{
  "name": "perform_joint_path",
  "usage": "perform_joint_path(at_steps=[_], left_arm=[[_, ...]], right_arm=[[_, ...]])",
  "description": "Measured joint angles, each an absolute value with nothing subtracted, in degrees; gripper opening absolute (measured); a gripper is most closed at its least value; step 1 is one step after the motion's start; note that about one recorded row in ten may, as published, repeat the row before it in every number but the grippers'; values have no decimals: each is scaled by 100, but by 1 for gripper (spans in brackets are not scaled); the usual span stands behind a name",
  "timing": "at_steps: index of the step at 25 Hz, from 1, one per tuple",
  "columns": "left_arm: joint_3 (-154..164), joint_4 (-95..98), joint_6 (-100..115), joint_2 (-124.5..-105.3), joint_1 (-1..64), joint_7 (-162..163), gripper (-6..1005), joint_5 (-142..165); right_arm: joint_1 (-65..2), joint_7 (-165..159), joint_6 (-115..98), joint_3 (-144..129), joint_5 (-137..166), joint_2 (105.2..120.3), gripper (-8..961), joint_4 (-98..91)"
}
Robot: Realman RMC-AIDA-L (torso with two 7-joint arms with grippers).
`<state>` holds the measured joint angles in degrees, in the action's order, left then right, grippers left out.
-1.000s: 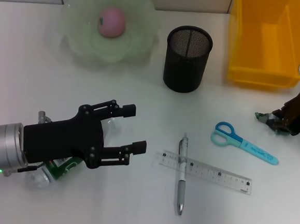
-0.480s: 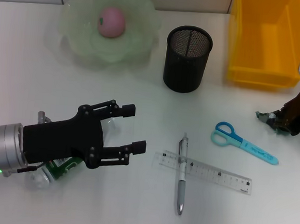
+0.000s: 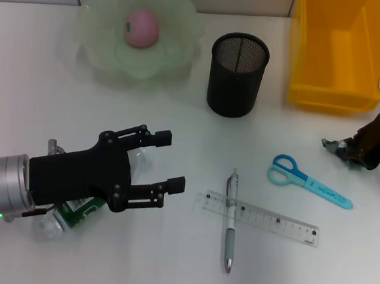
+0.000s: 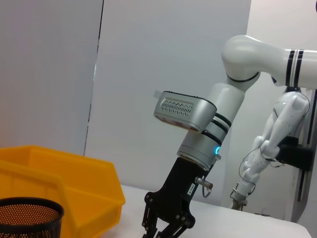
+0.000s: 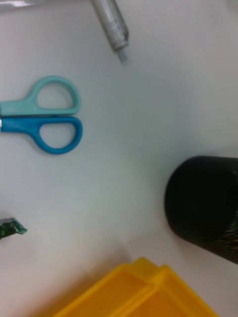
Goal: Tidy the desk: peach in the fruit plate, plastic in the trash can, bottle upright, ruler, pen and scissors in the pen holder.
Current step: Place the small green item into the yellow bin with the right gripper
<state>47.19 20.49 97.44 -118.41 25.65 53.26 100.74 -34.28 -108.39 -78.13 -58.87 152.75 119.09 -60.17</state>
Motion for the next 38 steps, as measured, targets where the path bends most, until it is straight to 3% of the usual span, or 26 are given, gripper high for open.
perform_joint_path(at_steps=[20, 38], left_arm=[[4719, 2073, 9747, -11833, 2633, 5323, 816, 10063], [4733, 2055, 9711, -11847, 2691, 5302, 815, 10063]], right_arm=[[-2224, -9787, -8204, -5401, 12830, 11899, 151, -6909], [-2056, -6252, -8359, -3643, 9935, 11836, 152, -3776]])
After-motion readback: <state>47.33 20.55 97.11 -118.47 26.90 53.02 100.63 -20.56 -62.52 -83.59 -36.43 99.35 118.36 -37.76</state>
